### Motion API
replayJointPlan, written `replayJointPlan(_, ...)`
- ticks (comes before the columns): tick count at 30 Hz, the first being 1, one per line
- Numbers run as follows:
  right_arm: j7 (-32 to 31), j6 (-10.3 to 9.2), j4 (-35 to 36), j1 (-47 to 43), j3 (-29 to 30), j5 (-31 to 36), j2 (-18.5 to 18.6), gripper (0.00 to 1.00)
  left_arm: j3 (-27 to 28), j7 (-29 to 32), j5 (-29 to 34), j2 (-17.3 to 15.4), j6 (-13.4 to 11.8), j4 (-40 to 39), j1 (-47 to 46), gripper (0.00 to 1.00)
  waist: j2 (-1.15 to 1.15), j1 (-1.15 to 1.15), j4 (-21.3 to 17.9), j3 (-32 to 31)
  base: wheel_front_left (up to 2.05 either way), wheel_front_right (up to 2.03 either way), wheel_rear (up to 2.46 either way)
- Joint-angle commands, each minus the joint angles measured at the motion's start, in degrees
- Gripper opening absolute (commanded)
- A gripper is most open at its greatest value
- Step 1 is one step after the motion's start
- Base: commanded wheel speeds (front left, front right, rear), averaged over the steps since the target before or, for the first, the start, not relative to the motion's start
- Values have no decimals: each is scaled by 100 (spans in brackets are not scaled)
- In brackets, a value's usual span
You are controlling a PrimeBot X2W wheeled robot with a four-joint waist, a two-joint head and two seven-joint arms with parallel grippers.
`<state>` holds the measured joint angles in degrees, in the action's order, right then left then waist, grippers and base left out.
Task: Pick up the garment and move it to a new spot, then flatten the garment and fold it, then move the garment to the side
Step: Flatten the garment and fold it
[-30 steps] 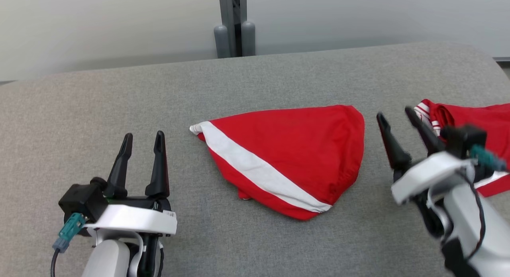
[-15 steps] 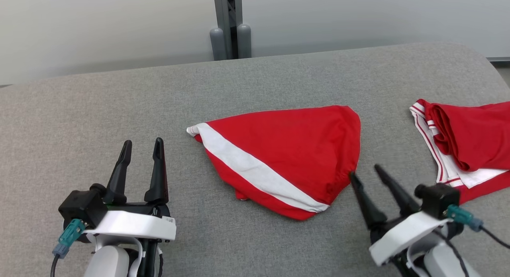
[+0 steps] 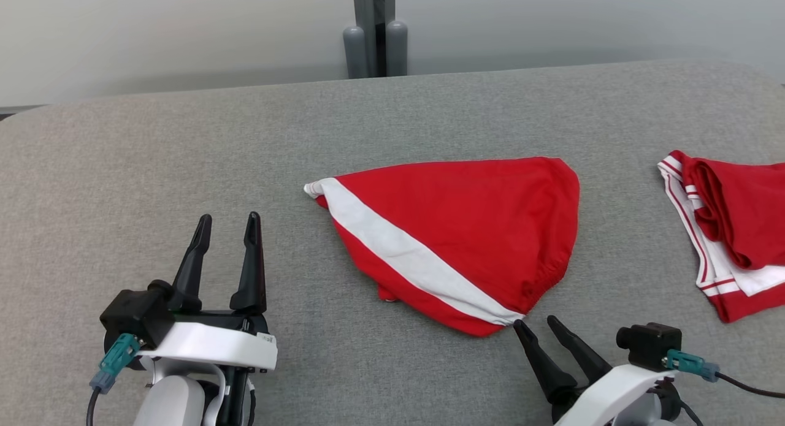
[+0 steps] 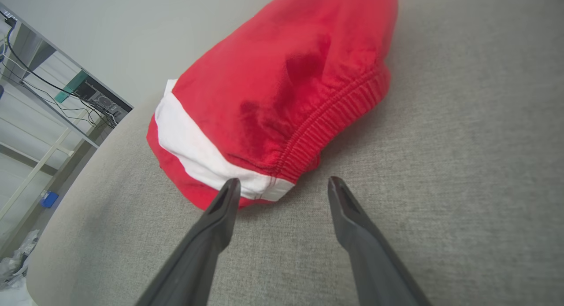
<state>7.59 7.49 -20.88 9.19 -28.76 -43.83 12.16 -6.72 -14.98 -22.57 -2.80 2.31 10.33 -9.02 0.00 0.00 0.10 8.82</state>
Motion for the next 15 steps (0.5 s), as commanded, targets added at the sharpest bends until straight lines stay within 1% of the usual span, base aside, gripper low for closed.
replayJointPlan(1, 16, 1, -50, 104, -54, -123, -11, 100, -2, -22, 65, -21, 16, 23, -110, 100, 0, 0, 57, 30, 0, 0, 0)
replayJointPlan(6, 69, 1, -228, 234, -183, -492, -46, 100, 19, -22, 96, -20, 37, 33, -111, 100, 0, 0, 148, 77, 0, 0, 0)
replayJointPlan(11, 194, 1, -377, 365, -373, -656, -7, 100, 29, -22, 118, -20, 59, 49, -139, 100, 0, 0, 191, 99, 0, 0, 0)
replayJointPlan(12, 218, 1, -399, 395, -418, -682, 5, 67, 36, -22, 121, -19, 61, 51, -141, 100, 0, 0, 190, 97, 0, 0, 0)
replayJointPlan(13, 236, 1, -414, 430, -450, -707, 21, 47, 49, -22, 124, -21, 59, 54, -139, 100, 0, 0, 185, 94, 0, 0, 0)
replayJointPlan(14, 280, 1, -426, 460, -480, -719, 42, 18, 58, -22, 127, -21, 55, 58, -136, 100, 0, 0, 177, 93, 0, 0, 0)
replayJointPlan(15, 304, 1, -433, 479, -515, -720, 63, 0, 62, -22, 126, -19, 53, 63, -133, 100, 0, 0, 169, 90, 0, 0, 0)
